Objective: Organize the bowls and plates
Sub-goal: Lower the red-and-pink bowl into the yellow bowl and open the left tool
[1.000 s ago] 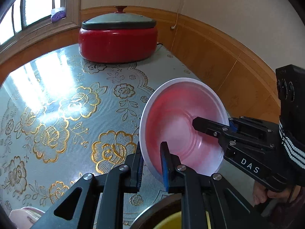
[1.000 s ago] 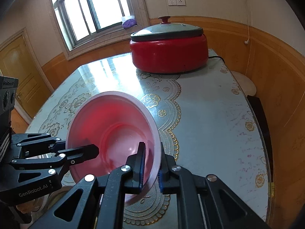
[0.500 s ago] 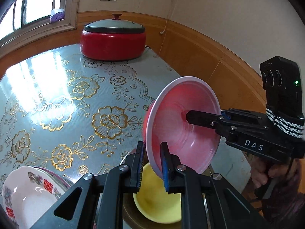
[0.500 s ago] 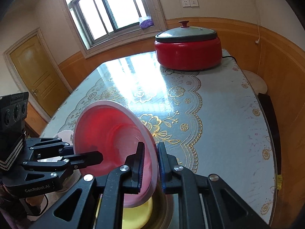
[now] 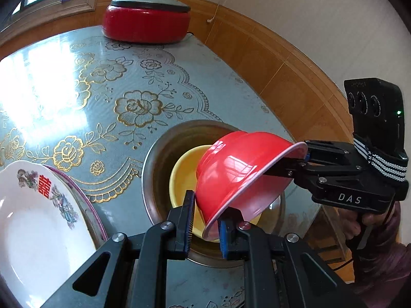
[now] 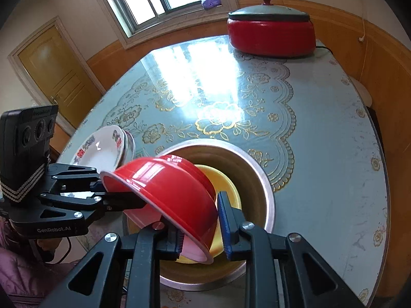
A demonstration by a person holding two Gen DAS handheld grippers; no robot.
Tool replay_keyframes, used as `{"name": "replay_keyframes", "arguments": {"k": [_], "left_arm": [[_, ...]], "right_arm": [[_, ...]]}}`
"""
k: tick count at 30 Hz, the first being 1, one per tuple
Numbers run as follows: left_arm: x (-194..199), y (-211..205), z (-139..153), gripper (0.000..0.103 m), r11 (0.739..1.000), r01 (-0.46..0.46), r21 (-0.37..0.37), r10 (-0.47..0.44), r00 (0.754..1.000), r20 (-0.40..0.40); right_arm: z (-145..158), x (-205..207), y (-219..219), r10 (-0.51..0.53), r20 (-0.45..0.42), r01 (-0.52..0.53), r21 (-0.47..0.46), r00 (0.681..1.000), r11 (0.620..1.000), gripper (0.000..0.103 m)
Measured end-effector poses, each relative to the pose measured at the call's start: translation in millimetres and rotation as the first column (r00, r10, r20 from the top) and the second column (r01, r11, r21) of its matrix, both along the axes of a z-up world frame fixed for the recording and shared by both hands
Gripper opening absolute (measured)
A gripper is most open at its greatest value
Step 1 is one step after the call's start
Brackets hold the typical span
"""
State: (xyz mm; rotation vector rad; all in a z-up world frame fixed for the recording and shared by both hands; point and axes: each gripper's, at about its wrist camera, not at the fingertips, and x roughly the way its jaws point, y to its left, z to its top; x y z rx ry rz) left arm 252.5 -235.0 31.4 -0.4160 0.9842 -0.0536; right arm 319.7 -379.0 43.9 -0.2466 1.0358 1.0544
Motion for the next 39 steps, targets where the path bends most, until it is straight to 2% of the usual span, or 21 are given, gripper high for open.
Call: {"name": "replay_keyframes", "arguments": {"k": [4,11,14,16,23,27,30,35,39], "left_arm": [[0.0,-3.4,-5.4,0.017,1.0,-0.008,0.002,0.008,1.0,-0.019],[-1.0,5.5,-6.3,0.017,0.998,-0.056,0.008,0.056,0.998,-0.021],[-5.1,4.9,-5.8,0.017,0.998,-0.055,0.007,0.056,0.998,-0.015],[-6.7,2.1,-6.7,0.017,0.999,-0.051,0.018,0.052,0.998,-0.019],[-13.5,-7.1,-13.2,0.017,0.995,-0.065,0.075,0.067,0.997,-0.023],[-18.2,-8.8,-10.8,0.019,0.991,-0.083,0.103,0.084,0.996,-0.002],[-22.3,-10.2,-8.0,0.022,0.99,-0.095,0.108,0.095,0.995,0.008],[-32.6,-10.7,-3.0,0.027,0.985,-0.128,0.119,0.127,0.992,0.017],[-36.4,-8.4,-3.0,0.03,0.979,-0.152,0.133,0.151,0.988,0.022]], "right_arm": [[-8.3,4.2,-3.5,-0.045,-0.035,0.045,-0.006,0.998,0.999,0.023],[-2.2,3.1,-14.2,-0.074,-0.019,0.074,0.01,0.997,0.997,0.029],[-3.9,1.3,-13.6,-0.079,0.008,0.079,0.003,0.997,0.997,0.028],[-7.9,-1.0,-9.5,-0.071,0.02,0.071,-0.014,0.997,0.997,0.023],[-18.8,-8.4,-5.5,-0.053,0.097,0.061,-0.082,0.994,0.995,0.023],[-21.4,-9.1,-8.2,-0.05,0.068,0.055,-0.064,0.996,0.996,0.024],[-21.5,-8.6,-9.9,-0.062,0.056,0.065,-0.05,0.997,0.997,0.028],[-25.3,-8.0,-12.9,-0.083,0.056,0.086,-0.057,0.995,0.995,0.028],[-22.7,-5.8,-21.6,-0.106,0.04,0.107,-0.025,0.994,0.994,0.029]]}}
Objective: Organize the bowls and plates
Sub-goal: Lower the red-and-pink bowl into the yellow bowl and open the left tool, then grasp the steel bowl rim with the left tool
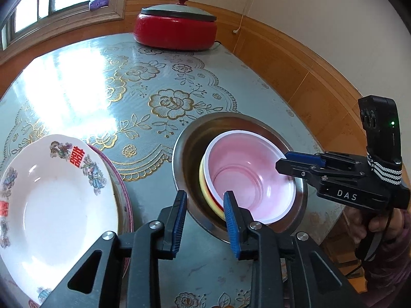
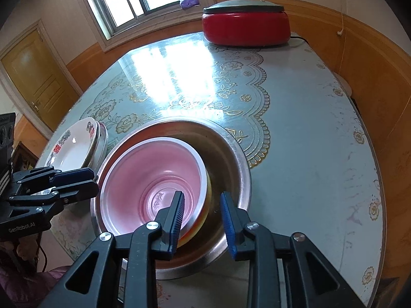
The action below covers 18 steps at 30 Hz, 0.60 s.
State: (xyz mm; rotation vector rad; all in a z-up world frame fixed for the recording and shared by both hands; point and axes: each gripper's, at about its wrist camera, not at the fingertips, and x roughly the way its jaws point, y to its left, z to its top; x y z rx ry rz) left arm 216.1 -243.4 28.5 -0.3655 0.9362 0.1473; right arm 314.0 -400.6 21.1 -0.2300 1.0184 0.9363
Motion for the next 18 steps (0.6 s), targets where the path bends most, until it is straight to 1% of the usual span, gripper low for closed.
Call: {"name": "replay_keyframes", "arguments": {"k": [3,7,12,18], "left_arm": [[-5.2,1.9,-0.6,0.03,1.0,-0.014,0.001,0.014,1.0,-0.001],[-10.1,2.8,-2.2,0.03,1.0,-0.023,-0.006,0.023,1.0,-0.003],[-15.1,3.3,-6.9,0.03,0.999,-0.031,-0.021,0.03,0.999,-0.012],[-16.0,0.5,-10.6,0.03,0.999,-0.023,-0.034,0.022,1.0,-0.015]], "right_arm": [[3.8,2.6,-7.2,-0.025,-0.01,0.025,0.033,1.0,0.999,0.029],[9.4,5.9,-14.3,-0.07,0.005,0.069,0.057,0.998,0.996,0.029],[3.3,13.3,-20.6,-0.133,0.009,0.132,0.025,0.991,0.991,0.029],[-15.2,23.0,-19.2,-0.176,-0.046,0.176,-0.001,0.983,0.984,0.029]]}}
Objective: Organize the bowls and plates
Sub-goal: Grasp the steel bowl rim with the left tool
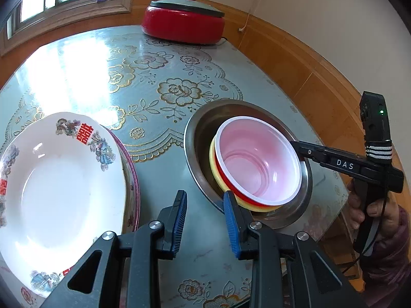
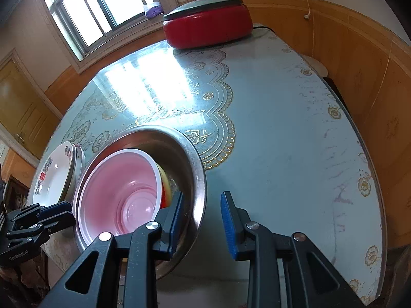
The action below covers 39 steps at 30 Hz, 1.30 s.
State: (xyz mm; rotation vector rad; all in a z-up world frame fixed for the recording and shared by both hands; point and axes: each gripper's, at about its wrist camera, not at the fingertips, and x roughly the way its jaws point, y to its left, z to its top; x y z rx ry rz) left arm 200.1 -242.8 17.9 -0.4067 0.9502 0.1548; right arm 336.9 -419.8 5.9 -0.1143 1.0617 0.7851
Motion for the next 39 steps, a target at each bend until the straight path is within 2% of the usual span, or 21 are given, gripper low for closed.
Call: {"name": "replay_keyframes", "arguments": {"k": [5,7,9,12,18,21,25,27,29,39], "left_arm": [[1.3,-1.2,-0.9,0.033,1.0,0.013,-0.011,-0.013,1.0,0.005],[4.4,-1.2,-2.6,0.034,1.0,0.02,-0.019,-0.02,1.0,0.005],[8.6,-0.9,-4.8,0.035,0.999,0.03,-0.039,-0.029,1.0,0.01],[15.3,-2.7,-6.2,0.035,0.998,0.04,-0.045,-0.04,0.999,0.018],[28.8,0.3,-6.9,0.035,0.998,0.038,-0.052,-0.036,0.999,0.038],[40.8,0.2,-5.9,0.034,0.999,0.032,-0.037,-0.031,0.999,0.024],[53.1,1.4,-5.5,0.033,0.999,0.023,-0.027,-0.022,1.0,0.018],[60.0,6.7,-9.4,0.032,0.999,0.009,-0.034,-0.009,1.0,0.005],[65.8,10.5,-13.2,0.027,0.998,0.009,-0.055,-0.009,1.0,0.001],[84.7,5.2,-20.1,0.023,0.999,0.028,-0.028,-0.029,0.999,-0.031]], "right_arm": [[-16.0,3.5,5.9,-0.011,-0.021,0.01,-0.011,1.0,1.0,0.028],[-15.7,1.6,4.9,-0.008,-0.017,0.008,0.003,1.0,1.0,0.018],[-14.3,1.6,5.5,-0.013,0.012,0.013,-0.006,1.0,1.0,0.013],[-17.1,9.6,-1.5,-0.04,-0.017,0.04,0.015,0.999,0.999,0.013],[-17.6,21.8,-13.5,-0.098,0.0,0.098,-0.002,0.995,0.995,0.014],[-17.6,27.5,-19.0,-0.088,-0.015,0.088,0.007,0.996,0.996,0.015],[-20.5,31.1,-22.9,-0.089,-0.027,0.089,0.024,0.996,0.996,0.021],[-22.3,31.9,-24.5,-0.083,-0.034,0.084,0.032,0.996,0.996,0.021],[-23.3,31.8,-24.8,-0.076,-0.033,0.077,0.036,0.997,0.996,0.021],[-21.5,31.6,-23.2,-0.063,-0.02,0.064,0.043,0.998,0.997,0.021]]}}
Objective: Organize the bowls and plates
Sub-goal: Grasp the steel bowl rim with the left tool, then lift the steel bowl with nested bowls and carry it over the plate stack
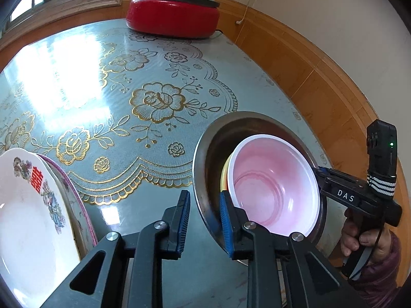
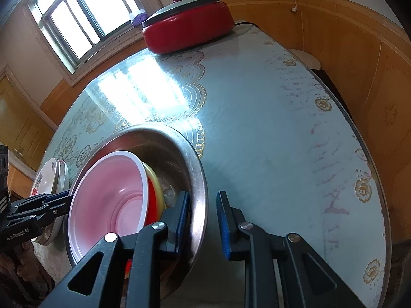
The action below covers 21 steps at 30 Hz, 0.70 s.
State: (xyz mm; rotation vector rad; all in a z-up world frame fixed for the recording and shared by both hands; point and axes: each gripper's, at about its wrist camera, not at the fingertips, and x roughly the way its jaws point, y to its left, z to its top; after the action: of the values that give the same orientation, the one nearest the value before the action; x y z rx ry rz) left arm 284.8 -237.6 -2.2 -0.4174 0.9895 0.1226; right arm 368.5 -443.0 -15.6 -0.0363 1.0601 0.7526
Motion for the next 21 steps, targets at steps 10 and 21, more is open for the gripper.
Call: {"name": "replay_keyframes", "arguments": {"k": [10,21], "left_arm": [[-0.8,1.5,-4.0,0.024,1.0,0.004,0.007,-0.004,1.0,0.013],[-0.9,-5.5,-7.6,0.018,0.999,0.05,-0.013,-0.05,0.999,0.015]], "right_arm": [[0.7,-2.1,-3.1,0.013,-0.018,-0.012,0.019,1.0,1.0,0.021],[-4.3,-7.8,4.3,0.021,0.005,-0.021,-0.048,1.0,0.999,0.018]]}}
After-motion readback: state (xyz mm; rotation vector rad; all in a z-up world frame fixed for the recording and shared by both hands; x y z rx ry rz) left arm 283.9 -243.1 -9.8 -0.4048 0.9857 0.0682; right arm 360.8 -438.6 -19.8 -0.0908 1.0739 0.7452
